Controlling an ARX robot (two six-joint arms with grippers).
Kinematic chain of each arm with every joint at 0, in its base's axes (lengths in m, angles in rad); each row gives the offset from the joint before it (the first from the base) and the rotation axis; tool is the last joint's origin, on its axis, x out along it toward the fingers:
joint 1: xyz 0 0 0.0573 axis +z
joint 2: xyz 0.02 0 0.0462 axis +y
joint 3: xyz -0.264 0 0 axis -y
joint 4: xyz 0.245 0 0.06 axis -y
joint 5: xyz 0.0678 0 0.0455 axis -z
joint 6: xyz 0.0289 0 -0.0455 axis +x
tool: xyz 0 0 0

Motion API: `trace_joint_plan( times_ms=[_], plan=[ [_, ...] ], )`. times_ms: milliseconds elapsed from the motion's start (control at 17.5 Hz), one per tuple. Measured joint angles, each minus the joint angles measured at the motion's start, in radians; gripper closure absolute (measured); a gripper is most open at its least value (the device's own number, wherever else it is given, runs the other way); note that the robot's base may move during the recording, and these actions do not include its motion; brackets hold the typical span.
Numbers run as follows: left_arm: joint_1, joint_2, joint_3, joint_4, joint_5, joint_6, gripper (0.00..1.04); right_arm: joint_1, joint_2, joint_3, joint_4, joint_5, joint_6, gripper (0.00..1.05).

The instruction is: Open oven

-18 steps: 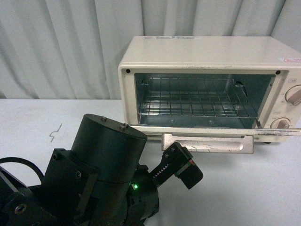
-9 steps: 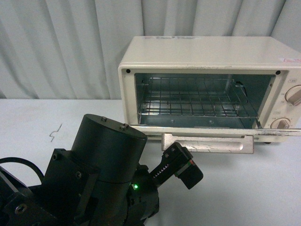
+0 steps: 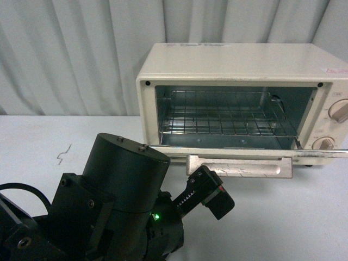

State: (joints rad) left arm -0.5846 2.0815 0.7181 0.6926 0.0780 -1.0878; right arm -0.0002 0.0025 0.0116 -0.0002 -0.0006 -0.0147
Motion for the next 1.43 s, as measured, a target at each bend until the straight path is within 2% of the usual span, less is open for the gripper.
trace_joint_plan(
  times_ms=[228, 685, 742, 799, 856, 913, 970, 1255, 1426],
  plan=[
    [0.0, 0.0, 0.0, 0.001, 0.003, 0.0, 0.07, 0.0, 0.001, -0.001, -0.003, 0.001, 0.0, 1.02],
    [0.0, 0.0, 0.0, 0.001, 0.002, 0.0, 0.07, 0.0, 0.001, -0.001, -0.004, 0.001, 0.0, 0.22],
    [-0.003, 0.003, -0.004, 0.028, -0.024, -0.008, 0.07, 0.0, 0.001, -0.001, -0.004, 0.001, 0.0, 0.13],
    [-0.032, 0.031, -0.032, 0.141, -0.203, -0.058, 0.07, 0.0, 0.001, -0.001, -0.003, 0.0, 0.0, 0.04],
    [-0.044, 0.043, -0.053, 0.197, -0.32, -0.101, 0.07, 0.0, 0.001, -0.001, -0.004, 0.001, 0.0, 0.07],
    [-0.042, 0.044, -0.071, 0.249, -0.391, -0.12, 0.07, 0.0, 0.001, -0.001, -0.004, 0.001, 0.0, 0.07],
    [-0.034, 0.04, -0.077, 0.288, -0.386, -0.122, 0.07, 0.0, 0.001, -0.001, -0.004, 0.001, 0.0, 0.06],
    [0.002, -0.051, -0.238, 0.38, -0.196, -0.045, 0.07, 0.0, 0.001, -0.001, -0.004, 0.001, 0.0, 0.06],
    [0.09, -0.208, -0.353, 0.343, -0.087, 0.106, 0.07, 0.0, 0.001, -0.001, -0.004, 0.001, 0.0, 0.06]
  ],
)
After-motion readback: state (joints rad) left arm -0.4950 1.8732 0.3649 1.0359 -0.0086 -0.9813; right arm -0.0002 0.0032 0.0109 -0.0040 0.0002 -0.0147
